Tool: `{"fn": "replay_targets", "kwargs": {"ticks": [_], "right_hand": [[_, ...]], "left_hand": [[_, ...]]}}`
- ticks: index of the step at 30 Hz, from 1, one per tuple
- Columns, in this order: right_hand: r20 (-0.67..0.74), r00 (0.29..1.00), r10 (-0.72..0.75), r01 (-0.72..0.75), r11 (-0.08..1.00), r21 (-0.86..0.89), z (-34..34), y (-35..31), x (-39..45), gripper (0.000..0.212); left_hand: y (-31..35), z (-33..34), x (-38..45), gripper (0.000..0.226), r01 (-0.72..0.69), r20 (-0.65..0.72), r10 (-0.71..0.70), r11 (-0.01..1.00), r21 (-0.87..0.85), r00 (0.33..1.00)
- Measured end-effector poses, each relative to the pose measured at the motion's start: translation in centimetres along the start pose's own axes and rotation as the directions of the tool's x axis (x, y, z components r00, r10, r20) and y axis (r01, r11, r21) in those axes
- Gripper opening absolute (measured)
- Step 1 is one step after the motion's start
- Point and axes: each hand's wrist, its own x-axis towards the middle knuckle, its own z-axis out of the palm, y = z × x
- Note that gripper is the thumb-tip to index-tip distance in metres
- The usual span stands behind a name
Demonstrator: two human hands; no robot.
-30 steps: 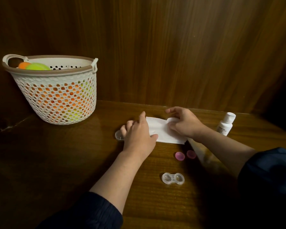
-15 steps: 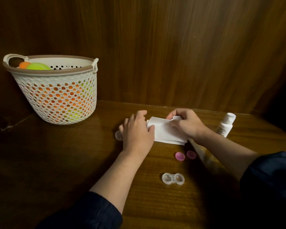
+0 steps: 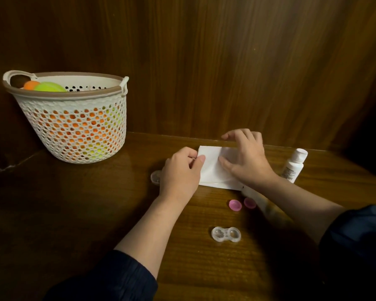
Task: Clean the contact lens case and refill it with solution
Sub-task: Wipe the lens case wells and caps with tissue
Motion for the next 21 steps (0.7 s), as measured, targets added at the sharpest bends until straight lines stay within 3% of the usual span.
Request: {"fn": "replay_targets", "kwargs": {"ticks": [4, 7, 9, 15, 21], "right_hand": [[0.130, 0.973, -0.191, 0.191, 0.982, 0.012, -1.2, 0.0, -0.6, 0.071], [0.196, 0.958, -0.210, 0.207, 0.978, 0.032, -1.6, -0.4, -0.7, 0.098], [0.235, 0.951, -0.199, 0.198, 0.980, 0.030, -1.6, -0.6, -0.6, 0.104], [0.250, 0.914, -0.321, 0.338, 0.941, -0.028, -1.5, -1.1, -0.8, 0.103], [0.288, 0.911, -0.295, 0.299, 0.954, 0.033, -1.4, -1.4, -0.8, 0.066]], "left_hand": [[0.0, -0.3, 0.2, 0.017, 0.020, 0.020, -0.021, 0.999, 0.030, 1.000], [0.1, -0.4, 0.3, 0.015, 0.029, 0.027, -0.030, 0.999, 0.036, 0.999], [0.1, -0.4, 0.4, 0.017, 0.047, 0.047, -0.047, 0.999, -0.003, 0.998], [0.0, -0.4, 0.8, 0.030, 0.106, 0.064, -0.100, 0.989, -0.103, 0.993], [0.3, -0.7, 0.9, 0.040, 0.166, 0.076, -0.154, 0.964, -0.205, 0.985]]}}
